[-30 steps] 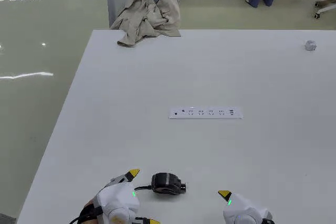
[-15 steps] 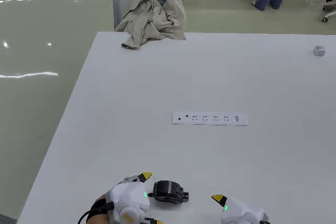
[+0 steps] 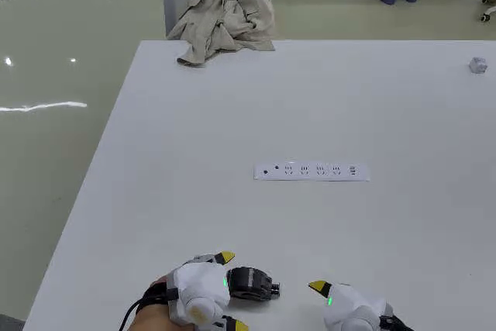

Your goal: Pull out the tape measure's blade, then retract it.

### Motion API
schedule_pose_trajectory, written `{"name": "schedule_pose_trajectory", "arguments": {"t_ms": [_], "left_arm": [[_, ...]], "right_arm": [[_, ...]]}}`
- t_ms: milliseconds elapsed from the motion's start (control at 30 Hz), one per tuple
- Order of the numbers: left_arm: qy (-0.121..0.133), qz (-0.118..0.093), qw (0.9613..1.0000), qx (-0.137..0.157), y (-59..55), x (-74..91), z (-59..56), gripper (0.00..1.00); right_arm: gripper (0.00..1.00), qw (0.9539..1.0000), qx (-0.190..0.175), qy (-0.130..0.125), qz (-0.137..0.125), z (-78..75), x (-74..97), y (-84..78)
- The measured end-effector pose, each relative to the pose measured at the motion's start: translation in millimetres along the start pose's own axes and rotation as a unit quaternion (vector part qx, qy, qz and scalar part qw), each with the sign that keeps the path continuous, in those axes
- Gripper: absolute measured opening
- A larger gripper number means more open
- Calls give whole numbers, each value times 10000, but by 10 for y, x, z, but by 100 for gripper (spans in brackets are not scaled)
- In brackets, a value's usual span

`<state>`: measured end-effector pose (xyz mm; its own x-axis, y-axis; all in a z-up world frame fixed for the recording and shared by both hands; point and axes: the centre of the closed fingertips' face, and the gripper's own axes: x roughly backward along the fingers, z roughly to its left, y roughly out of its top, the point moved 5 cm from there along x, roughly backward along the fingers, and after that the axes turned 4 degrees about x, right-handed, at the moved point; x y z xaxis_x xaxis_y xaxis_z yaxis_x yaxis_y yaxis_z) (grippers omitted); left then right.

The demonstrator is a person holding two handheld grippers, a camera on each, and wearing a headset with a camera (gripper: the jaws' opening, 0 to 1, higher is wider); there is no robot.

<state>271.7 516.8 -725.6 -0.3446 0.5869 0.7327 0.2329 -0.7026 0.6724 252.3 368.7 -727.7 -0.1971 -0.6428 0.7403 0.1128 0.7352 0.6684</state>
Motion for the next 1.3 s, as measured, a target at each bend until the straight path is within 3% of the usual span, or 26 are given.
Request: {"name": "schedule_pose_trajectory", "arguments": {"t_ms": [433,900,1300], "left_arm": [[-323,240,9990,-213,-71,-175,32,71],[-488,294,9978,-340,-4,-344,100,65],[-644,348,9970,-272,-60,-391,205,56]], "right_arm": [[56,9983,427,375,125,-103,-286,26],[47,9946,725,678,297,-273,-488,43],[41,9914,906,870,366,-308,-665,83]]}}
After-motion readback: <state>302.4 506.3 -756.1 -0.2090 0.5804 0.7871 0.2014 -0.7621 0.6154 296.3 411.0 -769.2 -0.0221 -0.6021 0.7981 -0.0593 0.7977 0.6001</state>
